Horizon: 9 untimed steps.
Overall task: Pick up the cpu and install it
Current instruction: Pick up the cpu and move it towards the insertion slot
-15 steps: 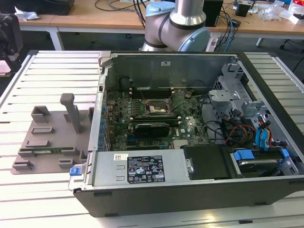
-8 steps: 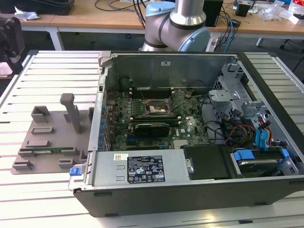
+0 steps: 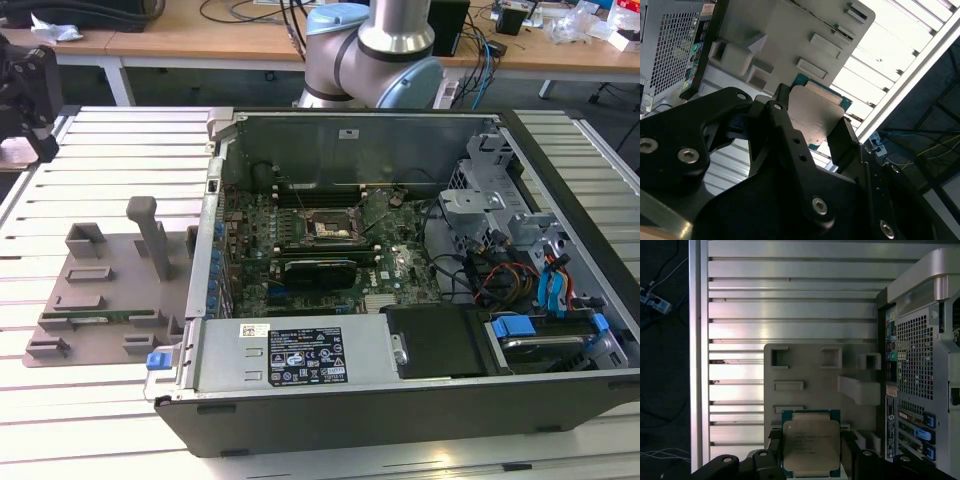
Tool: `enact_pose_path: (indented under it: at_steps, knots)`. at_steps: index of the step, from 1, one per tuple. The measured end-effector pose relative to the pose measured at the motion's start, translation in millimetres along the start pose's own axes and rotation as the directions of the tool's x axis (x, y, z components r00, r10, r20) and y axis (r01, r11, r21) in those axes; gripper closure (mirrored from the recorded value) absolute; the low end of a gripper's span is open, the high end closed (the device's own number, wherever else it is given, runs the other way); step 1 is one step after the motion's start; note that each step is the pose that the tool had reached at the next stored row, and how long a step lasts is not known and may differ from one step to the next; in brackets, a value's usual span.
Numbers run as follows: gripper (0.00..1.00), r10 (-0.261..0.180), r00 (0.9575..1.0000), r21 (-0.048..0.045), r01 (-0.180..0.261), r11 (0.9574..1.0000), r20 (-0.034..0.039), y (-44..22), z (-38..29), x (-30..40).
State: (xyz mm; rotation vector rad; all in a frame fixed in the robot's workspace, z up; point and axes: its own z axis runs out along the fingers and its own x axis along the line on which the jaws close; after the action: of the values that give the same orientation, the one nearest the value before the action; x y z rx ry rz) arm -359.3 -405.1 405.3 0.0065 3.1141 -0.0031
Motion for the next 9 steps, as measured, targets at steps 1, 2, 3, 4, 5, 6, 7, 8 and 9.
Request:
enact_pose_path:
  at_steps: [1,2,3,4,5,6,7,8,9]
  knots:
    - [0.45,0.000,1.0000,0.0000,0.000,1.0000,0.0000,0.0,0.1,-1.8]
    - [0.45,0.000,1.0000,0.0000,0.000,1.0000,0.0000,0.0,0.1,-3.7]
    - [0.45,0.000,1.0000,0.0000,0.000,1.0000,0.0001,0.1,0.3,-6.3]
    - [0.45,0.000,1.0000,0.0000,0.000,1.0000,0.0001,0.1,0.4,-8.7]
    - [0.45,0.000,1.0000,0.0001,0.000,1.0000,0.0000,0.1,0.5,-13.2]
    - [0.45,0.000,1.0000,0.0001,0.000,1.0000,0.0000,0.1,0.7,-16.8]
    - [0.45,0.000,1.0000,0.0000,0.000,1.0000,0.0001,0.1,0.9,-20.5]
    - [0.45,0.000,1.0000,0.0000,0.000,1.0000,0.0001,0.1,1.1,-25.6]
    - [0.45,0.000,1.0000,0.0000,0.000,1.0000,0.0001,0.1,1.2,-28.9]
